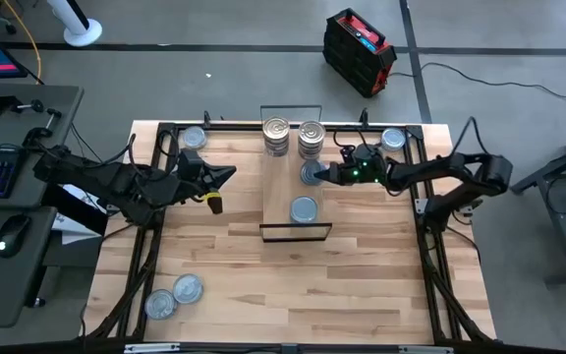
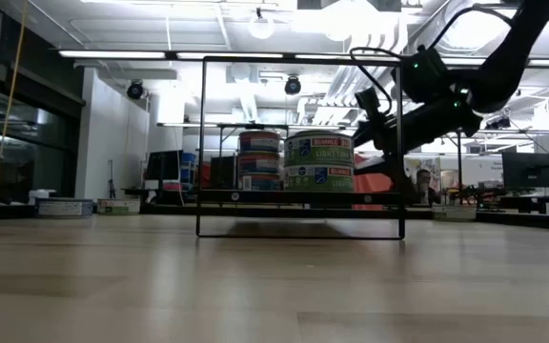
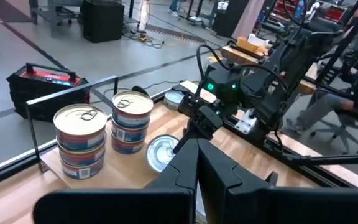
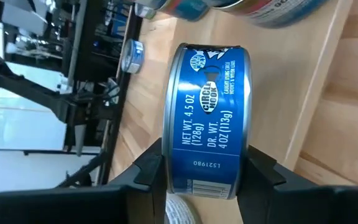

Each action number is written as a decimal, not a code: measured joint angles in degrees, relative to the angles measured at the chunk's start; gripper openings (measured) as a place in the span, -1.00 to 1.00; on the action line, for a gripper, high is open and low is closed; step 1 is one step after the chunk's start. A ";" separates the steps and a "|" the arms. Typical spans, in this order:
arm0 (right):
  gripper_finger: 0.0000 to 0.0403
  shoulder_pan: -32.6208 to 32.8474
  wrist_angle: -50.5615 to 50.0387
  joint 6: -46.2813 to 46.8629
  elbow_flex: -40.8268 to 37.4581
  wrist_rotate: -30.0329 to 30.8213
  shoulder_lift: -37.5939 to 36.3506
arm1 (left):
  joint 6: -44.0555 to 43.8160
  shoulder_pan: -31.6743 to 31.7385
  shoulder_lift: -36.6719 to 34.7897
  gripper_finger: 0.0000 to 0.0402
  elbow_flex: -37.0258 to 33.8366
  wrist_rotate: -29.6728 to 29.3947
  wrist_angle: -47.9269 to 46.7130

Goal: Stack canned seafood by type on shelf
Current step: Put the blue tuna can on the shelf, then adjust the blue pink tuna cans on the shelf, then stack the blue tuna can on top of the other blue tuna can on the shelf

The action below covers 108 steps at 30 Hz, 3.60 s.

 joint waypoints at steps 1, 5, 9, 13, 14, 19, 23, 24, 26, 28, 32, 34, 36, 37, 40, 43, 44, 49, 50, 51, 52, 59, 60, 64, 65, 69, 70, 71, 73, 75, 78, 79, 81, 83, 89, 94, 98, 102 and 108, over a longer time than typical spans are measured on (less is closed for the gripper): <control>-0.43 0.14 1.01 0.59 0.00 0.03 0.63 | 0.20 -0.02 0.00 -1.00 0.00 0.02 -0.04; -0.43 1.21 3.19 2.45 0.02 0.07 2.30 | 0.33 -0.02 0.00 -1.00 0.00 1.81 -0.56; -0.33 3.27 3.38 3.22 0.11 3.52 2.64 | 0.33 -0.04 0.00 -1.00 0.00 2.53 -0.92; 0.05 5.33 3.05 3.78 0.16 9.64 2.66 | 0.33 -0.04 0.00 -1.00 0.00 2.57 -0.99; 0.12 5.64 2.12 3.57 0.51 10.33 2.66 | 0.33 -0.04 0.00 -1.00 0.00 2.58 -1.10; 0.22 6.13 -10.83 -3.61 5.89 10.17 2.66 | 0.42 -0.04 0.00 -1.00 0.00 2.56 -1.99; 0.23 6.02 -25.13 -11.06 12.27 9.78 2.66 | 0.16 -0.04 0.00 -1.00 0.00 2.58 -2.29; 0.23 6.02 -28.28 -12.96 13.85 9.25 2.66 | 0.11 -0.04 0.00 -1.00 0.00 2.58 -2.29; 0.23 6.02 -33.52 -16.49 16.79 8.15 2.66 | 0.11 -0.04 0.00 -1.00 0.00 2.58 -2.29; 0.23 6.02 -38.43 -20.81 19.91 6.17 2.66 | 0.11 -0.04 0.00 -1.00 0.00 2.69 -2.29; 0.24 6.02 -51.98 -29.93 26.10 5.63 2.66 | 0.07 -0.04 0.00 -1.00 0.00 4.70 -2.29; 0.24 6.02 -55.47 -32.66 27.95 6.34 2.66 | 0.07 -0.04 0.00 -1.00 0.00 5.50 -2.29; 0.24 5.99 -55.85 -33.13 29.14 6.56 2.66 | 0.05 -0.04 0.00 -1.00 0.00 5.59 -2.74; 0.24 5.99 -55.81 -33.17 29.53 6.59 2.66 | 0.04 -0.04 0.00 -1.00 0.00 5.61 -3.08; 0.24 5.80 -56.28 -34.95 30.27 8.69 2.66 | -0.86 -0.07 0.00 -1.00 0.00 5.61 -4.14; 0.21 4.99 -56.85 -35.12 30.50 10.17 2.66 | -1.63 -0.07 0.00 -1.00 0.00 5.61 -4.45; 0.18 4.73 -56.30 -35.14 30.37 10.19 2.66 | -1.64 -0.07 0.00 -1.00 0.00 5.61 -4.45; -0.33 3.25 -56.83 -34.09 29.38 14.10 2.68 | -1.64 -0.07 0.00 -1.00 0.00 5.61 -4.45; -0.49 2.86 -57.07 -34.09 29.38 14.97 2.68 | -1.64 -0.07 0.00 -1.00 0.00 5.61 -4.45; -0.66 2.42 -57.39 -34.07 29.38 15.55 2.68 | -1.64 -0.07 0.00 -1.00 0.00 5.61 -4.45; -0.81 2.06 -57.81 -34.11 29.38 15.81 2.69 | -1.64 -0.07 0.00 -1.00 0.00 5.61 -4.45; -0.96 1.67 -57.65 -33.42 29.35 20.56 4.87 | -1.57 -0.07 -0.02 -1.00 0.00 5.61 -4.43; -0.98 1.33 -57.21 -33.04 29.32 21.99 5.24 | -1.57 -0.07 0.00 -1.00 0.00 5.59 -4.40; -0.99 -1.51 -53.68 -30.91 29.33 25.88 5.59 | -1.58 -0.07 -0.02 -1.00 0.00 5.59 -4.32; -0.99 -2.34 -52.98 -30.41 29.33 26.44 5.63 | -1.59 -0.07 -0.02 -1.00 0.00 5.59 -4.32; -1.00 -5.83 -50.08 -27.96 29.33 24.09 5.64 | -1.60 -0.15 -0.02 -1.00 0.00 5.59 -4.32; -1.00 -6.49 -49.67 -27.43 29.33 23.22 5.80 | -1.61 -0.15 -0.02 -1.00 0.00 5.59 -4.32; -1.00 -6.98 -49.25 -26.69 29.33 22.70 5.97 | -1.60 -0.15 -0.02 -1.00 0.00 5.59 -4.32; -1.00 -7.87 -49.01 -26.24 29.33 22.51 6.30 | -1.55 -0.15 -0.02 -1.00 0.00 5.59 -4.34; -1.00 -8.22 -47.58 -24.41 29.33 21.96 7.16 | -1.55 -0.15 -0.02 -1.00 0.00 5.59 -4.34; -1.00 -8.26 -44.39 -21.90 29.33 18.29 9.32 | -1.53 -0.15 -0.02 -1.00 0.00 5.57 -4.34; -1.00 -8.26 -43.29 -20.92 29.33 17.31 10.00 | -1.51 -0.15 -0.02 -1.00 0.00 5.57 -4.34; -1.00 -8.12 -41.36 -19.81 29.33 16.33 11.30 | -1.57 -0.15 -0.02 -1.00 0.00 5.57 -4.34; -1.00 -7.98 -40.20 -18.77 29.35 16.48 12.04 | -1.59 -0.20 -0.02 -1.00 0.00 5.58 -4.34; -1.00 -8.15 -37.54 -17.32 29.33 16.70 12.45 | -1.59 -1.39 -0.02 -1.00 0.00 5.68 -4.93; -1.00 -8.88 -36.17 -16.04 29.33 16.76 12.49 | -1.64 -2.82 -0.01 -1.00 0.00 6.47 -6.93; -1.00 -9.79 -36.20 -17.41 29.33 16.77 12.38 | -1.81 -3.34 -0.01 -1.00 0.00 6.53 -7.36; -1.00 -11.86 -36.83 -20.00 29.33 16.16 11.06 | -1.05 -3.54 -0.49 -1.00 0.00 7.98 -7.42; -1.00 -15.48 -41.95 -26.44 29.33 15.13 4.53 | -2.22 -3.45 -1.33 -1.00 0.00 9.79 -7.00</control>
